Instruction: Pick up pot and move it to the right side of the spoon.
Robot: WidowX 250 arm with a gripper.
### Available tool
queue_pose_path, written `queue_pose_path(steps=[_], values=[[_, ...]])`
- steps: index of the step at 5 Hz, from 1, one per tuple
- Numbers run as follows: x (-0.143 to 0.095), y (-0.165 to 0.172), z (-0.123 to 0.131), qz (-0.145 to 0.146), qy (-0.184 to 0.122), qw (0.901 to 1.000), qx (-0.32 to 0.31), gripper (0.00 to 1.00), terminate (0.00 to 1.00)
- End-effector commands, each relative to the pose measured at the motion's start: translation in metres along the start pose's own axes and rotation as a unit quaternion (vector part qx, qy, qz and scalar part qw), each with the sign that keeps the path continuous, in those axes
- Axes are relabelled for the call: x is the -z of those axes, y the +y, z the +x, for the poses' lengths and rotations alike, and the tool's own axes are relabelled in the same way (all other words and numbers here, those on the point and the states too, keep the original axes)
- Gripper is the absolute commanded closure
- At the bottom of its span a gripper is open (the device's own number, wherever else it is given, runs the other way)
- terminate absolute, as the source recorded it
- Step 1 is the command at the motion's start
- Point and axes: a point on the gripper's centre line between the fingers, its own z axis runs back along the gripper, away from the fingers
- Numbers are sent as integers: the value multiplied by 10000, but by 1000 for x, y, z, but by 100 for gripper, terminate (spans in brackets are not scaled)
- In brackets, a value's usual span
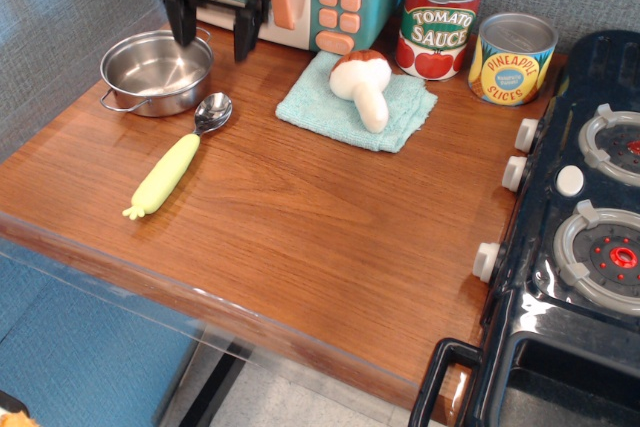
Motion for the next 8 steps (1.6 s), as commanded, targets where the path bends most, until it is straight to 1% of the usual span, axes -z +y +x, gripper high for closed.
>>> queue_pose_path(steps=[1, 2, 3, 4, 5, 6, 7, 8], values=[[0, 2, 2, 419, 71, 9981, -455, 0, 0], [7, 4, 2, 353, 143, 9979, -519, 0, 0], [7, 4, -1, 274, 78, 9984, -487, 100, 0], [-3, 11, -2, 257, -122, 9981, -548, 100, 0], [-15, 22, -5, 479, -203, 9960, -722, 100, 0], [-42, 38, -14, 800, -283, 9897, -1151, 100, 0], [-86, 17, -27, 639, -421, 9932, -876, 100, 0], [-102, -20, -47, 182, -391, 9983, -380, 100, 0]])
